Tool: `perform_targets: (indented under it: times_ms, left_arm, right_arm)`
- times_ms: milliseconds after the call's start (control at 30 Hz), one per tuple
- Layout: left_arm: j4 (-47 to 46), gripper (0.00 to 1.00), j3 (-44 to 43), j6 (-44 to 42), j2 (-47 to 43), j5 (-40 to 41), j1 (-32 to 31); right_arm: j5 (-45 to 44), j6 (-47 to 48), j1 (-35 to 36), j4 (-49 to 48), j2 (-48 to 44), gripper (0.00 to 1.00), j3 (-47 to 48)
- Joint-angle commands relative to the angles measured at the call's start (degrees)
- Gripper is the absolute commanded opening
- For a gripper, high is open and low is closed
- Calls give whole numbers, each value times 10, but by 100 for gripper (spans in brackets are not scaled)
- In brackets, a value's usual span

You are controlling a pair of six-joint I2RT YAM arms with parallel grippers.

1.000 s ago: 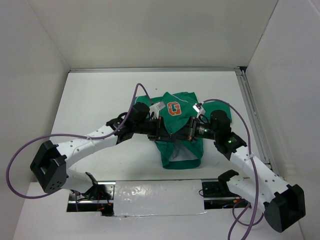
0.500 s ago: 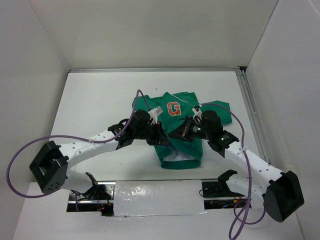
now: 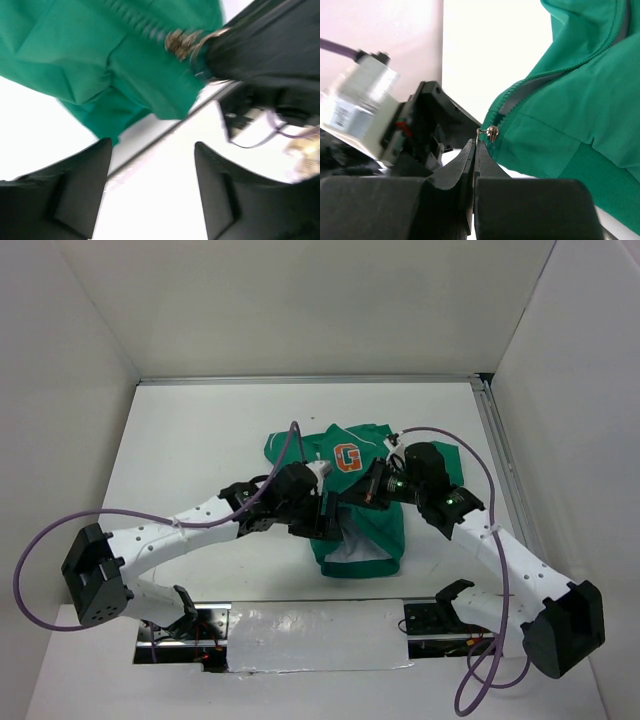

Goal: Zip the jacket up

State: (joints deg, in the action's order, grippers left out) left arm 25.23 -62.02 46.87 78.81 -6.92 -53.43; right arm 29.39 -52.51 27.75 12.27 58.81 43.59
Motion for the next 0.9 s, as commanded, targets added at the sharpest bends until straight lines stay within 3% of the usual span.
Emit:
perform_targets:
  times_ms: [0,33,67,100,233,333,533,867]
  left_arm:
    - [54,80,-34,-63,-20,102,-21]
    - [57,81,-41,-69,-21,137,-30]
    - [64,91,-46,-65,-20,160,-35]
    - [88,94,-60,-52,-16,189,-41]
    - [104,96,-77,-45,-11,329,-80]
    - [74,98,-86,-69,-8,391,-100]
    - [-98,98,-52,-212,-31,361,-105]
    - [-169,86,-19,-337,-32,364,-108]
  right_arm:
    - [24,29,-11,27,-4,0,54]
    - [28,31,-14,42,-3,0,68]
    - [33,35,-20,47,1,0,74]
    - [36,37,-24,54,3,0,83]
    - [63,40,-31,65,12,0,90]
    - [70,39,-31,70,17,0,90]
    - [88,26,-37,53,10,0,84]
    - [110,13,-48,45,14,0,90]
